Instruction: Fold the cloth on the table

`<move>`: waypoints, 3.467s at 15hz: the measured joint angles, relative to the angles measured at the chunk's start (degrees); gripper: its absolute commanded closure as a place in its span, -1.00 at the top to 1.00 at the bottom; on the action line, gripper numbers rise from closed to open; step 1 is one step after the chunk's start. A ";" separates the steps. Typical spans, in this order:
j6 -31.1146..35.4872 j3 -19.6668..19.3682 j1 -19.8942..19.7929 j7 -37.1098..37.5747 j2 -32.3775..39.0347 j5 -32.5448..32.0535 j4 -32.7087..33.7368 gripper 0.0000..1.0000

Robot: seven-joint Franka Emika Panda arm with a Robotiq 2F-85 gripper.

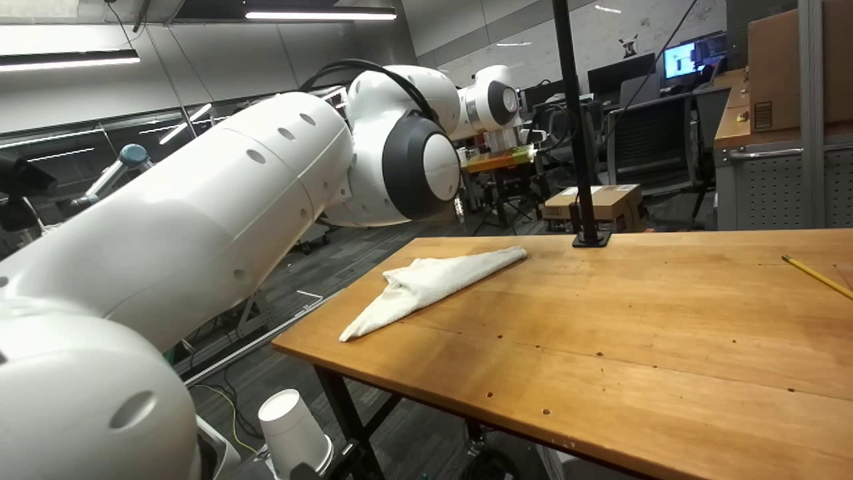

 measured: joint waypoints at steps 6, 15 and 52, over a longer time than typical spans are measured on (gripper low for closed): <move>0.08 1.12 0.31 0.04 2.27 0.42 0.00 1.00; 0.04 1.52 0.73 0.04 5.36 0.90 -0.02 1.00; 2.26 1.91 3.74 -0.01 1.48 1.04 0.52 -0.98</move>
